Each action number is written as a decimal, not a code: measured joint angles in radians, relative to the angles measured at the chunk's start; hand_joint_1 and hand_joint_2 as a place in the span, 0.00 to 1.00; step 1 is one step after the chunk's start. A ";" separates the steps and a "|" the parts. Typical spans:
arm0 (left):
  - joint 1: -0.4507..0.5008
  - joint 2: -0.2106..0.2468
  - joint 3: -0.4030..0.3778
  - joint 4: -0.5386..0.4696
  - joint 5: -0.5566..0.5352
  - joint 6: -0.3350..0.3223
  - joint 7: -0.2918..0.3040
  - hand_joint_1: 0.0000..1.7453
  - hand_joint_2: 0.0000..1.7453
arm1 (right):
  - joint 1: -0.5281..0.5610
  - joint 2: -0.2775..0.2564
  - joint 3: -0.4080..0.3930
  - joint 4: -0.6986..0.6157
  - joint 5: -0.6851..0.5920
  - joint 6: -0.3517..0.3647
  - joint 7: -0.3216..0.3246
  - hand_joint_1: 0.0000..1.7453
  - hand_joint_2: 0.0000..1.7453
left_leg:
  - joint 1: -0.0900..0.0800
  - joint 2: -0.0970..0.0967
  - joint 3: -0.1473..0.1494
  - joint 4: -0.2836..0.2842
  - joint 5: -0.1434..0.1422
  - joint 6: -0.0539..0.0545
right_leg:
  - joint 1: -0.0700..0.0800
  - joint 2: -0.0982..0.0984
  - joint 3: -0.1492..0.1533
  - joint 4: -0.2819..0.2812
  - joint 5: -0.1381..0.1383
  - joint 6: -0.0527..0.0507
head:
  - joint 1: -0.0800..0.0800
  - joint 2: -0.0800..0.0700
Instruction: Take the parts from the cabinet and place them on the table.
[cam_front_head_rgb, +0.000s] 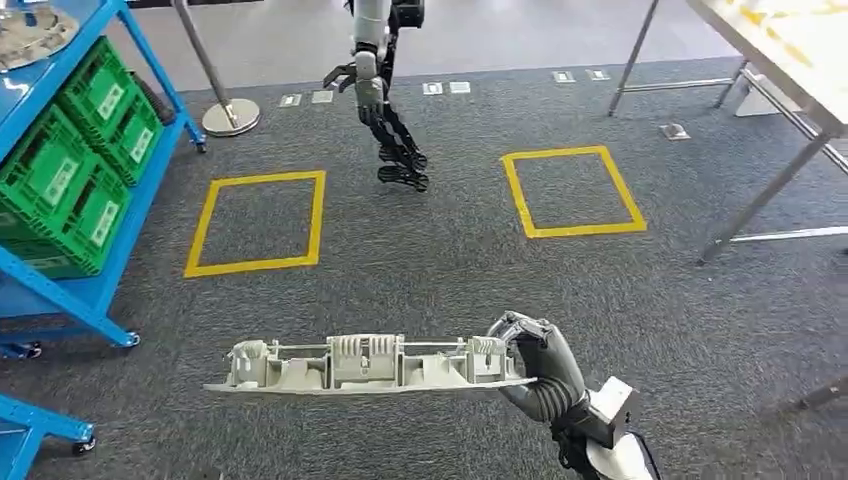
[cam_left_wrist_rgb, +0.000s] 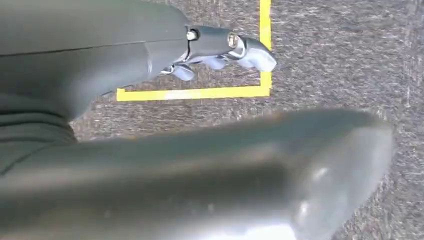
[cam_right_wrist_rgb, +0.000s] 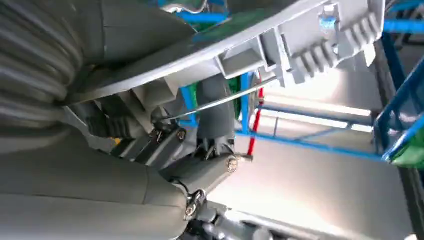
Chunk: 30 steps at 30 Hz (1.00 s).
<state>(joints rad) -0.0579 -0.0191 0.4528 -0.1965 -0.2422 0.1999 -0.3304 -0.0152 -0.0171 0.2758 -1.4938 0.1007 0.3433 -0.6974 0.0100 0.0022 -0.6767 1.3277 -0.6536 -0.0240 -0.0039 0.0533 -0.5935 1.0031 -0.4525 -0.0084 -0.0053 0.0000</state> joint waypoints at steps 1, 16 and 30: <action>0.000 0.000 0.000 0.000 -0.001 0.000 0.000 0.00 0.00 | 0.004 0.000 0.000 -0.002 0.003 0.000 0.000 1.00 1.00 | 0.002 -0.001 0.022 -0.056 0.044 0.000 | -0.001 0.017 0.000 0.002 0.000 0.001 | -0.002 0.000; -0.007 -0.002 0.000 -0.002 -0.012 -0.006 0.006 0.00 0.00 | 0.024 0.000 -0.002 -0.029 0.015 -0.003 0.000 1.00 1.00 | -0.003 0.058 0.131 -0.309 0.144 0.055 | -0.004 -0.045 -0.152 0.295 -0.105 0.060 | 0.016 0.000; -0.009 -0.003 0.000 -0.002 -0.015 -0.010 0.003 0.00 0.00 | 0.016 0.003 -0.006 -0.034 0.025 -0.004 0.000 1.00 1.00 | 0.000 0.000 0.003 -0.005 -0.003 0.004 | -0.001 -0.009 0.003 0.002 0.000 -0.001 | 0.000 0.000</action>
<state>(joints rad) -0.0669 -0.0217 0.4532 -0.1980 -0.2571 0.1904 -0.3273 0.0008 -0.0137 0.2693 -1.5274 0.1255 0.3391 -0.6973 0.0105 0.0027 -0.6738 1.3223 -0.6566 -0.0199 -0.0046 0.0440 -0.5900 1.0054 -0.4522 -0.0089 -0.0057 0.0000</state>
